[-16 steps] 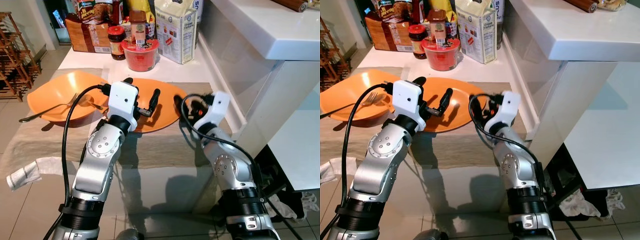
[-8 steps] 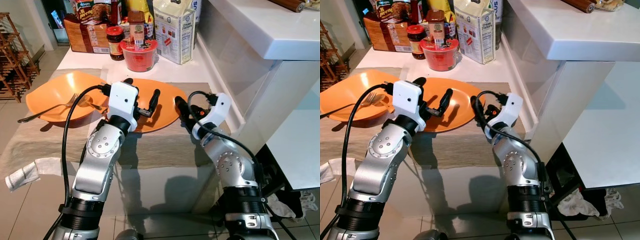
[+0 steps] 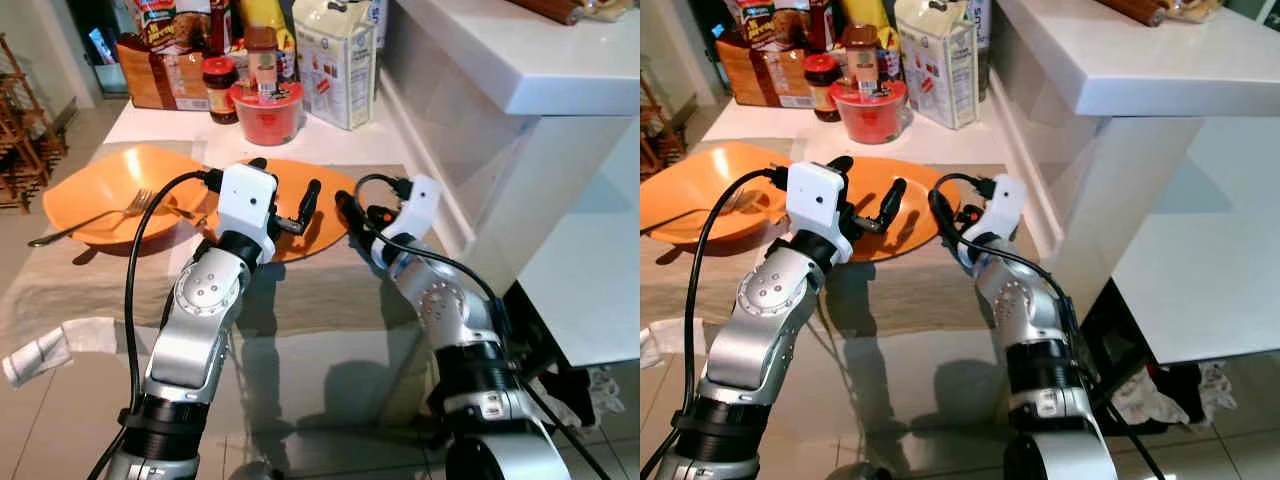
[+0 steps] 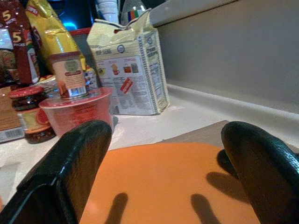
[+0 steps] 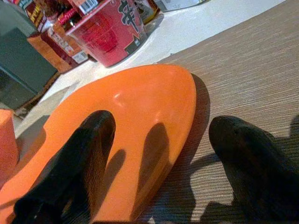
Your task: Setting the table
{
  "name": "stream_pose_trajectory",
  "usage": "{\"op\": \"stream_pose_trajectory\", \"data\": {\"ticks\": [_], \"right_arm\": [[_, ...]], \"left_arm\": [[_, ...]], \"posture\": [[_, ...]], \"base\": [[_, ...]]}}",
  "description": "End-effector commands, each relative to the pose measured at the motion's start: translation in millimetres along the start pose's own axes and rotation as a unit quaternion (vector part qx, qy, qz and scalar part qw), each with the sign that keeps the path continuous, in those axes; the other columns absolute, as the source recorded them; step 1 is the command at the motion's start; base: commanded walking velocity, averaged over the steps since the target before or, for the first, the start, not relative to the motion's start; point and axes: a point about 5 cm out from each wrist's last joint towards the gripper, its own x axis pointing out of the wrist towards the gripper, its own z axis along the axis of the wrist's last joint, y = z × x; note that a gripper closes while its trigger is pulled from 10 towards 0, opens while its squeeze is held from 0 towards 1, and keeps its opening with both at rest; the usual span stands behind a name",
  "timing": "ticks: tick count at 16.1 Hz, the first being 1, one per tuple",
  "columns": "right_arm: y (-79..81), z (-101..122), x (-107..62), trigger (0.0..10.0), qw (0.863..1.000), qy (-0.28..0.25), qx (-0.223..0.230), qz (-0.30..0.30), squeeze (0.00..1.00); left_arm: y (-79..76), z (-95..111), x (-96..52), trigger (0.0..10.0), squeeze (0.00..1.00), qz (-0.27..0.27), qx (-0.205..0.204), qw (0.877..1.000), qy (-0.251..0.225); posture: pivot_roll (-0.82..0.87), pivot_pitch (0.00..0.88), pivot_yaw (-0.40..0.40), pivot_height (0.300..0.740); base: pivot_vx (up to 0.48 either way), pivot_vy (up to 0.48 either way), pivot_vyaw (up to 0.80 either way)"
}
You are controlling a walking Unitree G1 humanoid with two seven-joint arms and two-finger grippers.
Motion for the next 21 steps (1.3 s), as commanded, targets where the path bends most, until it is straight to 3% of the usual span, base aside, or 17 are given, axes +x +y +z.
{"op": "stream_pose_trajectory", "data": {"ticks": [1, 2, 3, 5, 9, 10, 12, 15, 18, 21], "right_arm": [[2.8, -20, 3.7, 10.0, 0.999, 0.046, 0.003, 0.004, 0.00], [4.7, -23, 5.4, 7.2, 0.999, 0.054, 0.000, 0.008, 0.00], [5.5, -24, 6.0, 0.0, 0.998, 0.058, -0.001, 0.011, 0.00], [5.6, -26, 6.6, 0.0, 0.998, 0.061, -0.006, 0.013, 0.00], [2.0, -29, 7.5, 0.0, 0.998, 0.057, -0.038, 0.011, 0.00], [0.5, -27, 7.2, 0.0, 0.996, 0.047, -0.073, 0.013, 0.00], [-1.0, -27, 7.1, 0.0, 0.994, 0.040, -0.097, 0.015, 0.00], [-2.7, -26, 7.3, 0.0, 0.994, 0.034, -0.108, 0.012, 0.00], [-7.8, -27, 5.5, 0.0, 0.992, 0.026, -0.121, 0.007, 0.00], [-13.1, -23, 2.0, 0.0, 0.991, 0.013, -0.130, -0.002, 0.00]], "left_arm": [[-0.5, 3, -0.3, 10.0, 0.00, 0.000, -0.001, 1.000, -0.001], [-0.7, 2, -0.4, 10.0, 0.00, 0.001, -0.001, 1.000, -0.001], [-0.4, 3, -0.6, 10.0, 0.00, 0.002, -0.002, 1.000, -0.002], [0.9, 6, -1.2, 10.0, 0.00, -0.002, -0.005, 1.000, -0.006], [25.5, 15, -10.5, 10.0, 0.00, -0.014, 0.015, 1.000, 0.005], [30.1, 17, -16.1, 10.0, 0.00, -0.017, 0.025, 0.999, 0.011], [18.8, 22, -30.0, 10.0, 0.00, -0.075, 0.020, 0.996, 0.032], [13.9, 21, -39.0, 10.0, 0.00, -0.115, -0.006, 0.992, 0.059], [11.2, 18, -46.5, 10.0, 0.00, -0.130, -0.042, 0.987, 0.083], [12.6, 23, -46.7, 10.0, 0.00, -0.127, -0.049, 0.987, 0.085]], "posture": [[0.19, 0.000, -0.019, 0.740], [0.19, 0.000, -0.021, 0.740], [0.19, 0.000, -0.022, 0.740], [0.19, 0.000, -0.021, 0.740], [0.20, 0.000, -0.023, 0.740], [0.21, 0.000, -0.027, 0.740], [0.23, 0.000, -0.029, 0.740], [0.23, 0.000, -0.030, 0.740], [0.23, 0.000, -0.035, 0.740], [0.23, 0.000, -0.039, 0.740]], "base": [[0.000, 0.000, 0.00], [0.000, 0.000, 0.00], [0.000, 0.000, 0.00], [0.000, 0.000, 0.00], [0.000, 0.000, 0.00], [0.000, 0.000, 0.00], [0.000, 0.000, 0.00], [0.000, 0.000, 0.00], [0.000, 0.000, 0.00], [0.000, 0.000, 0.00]]}}
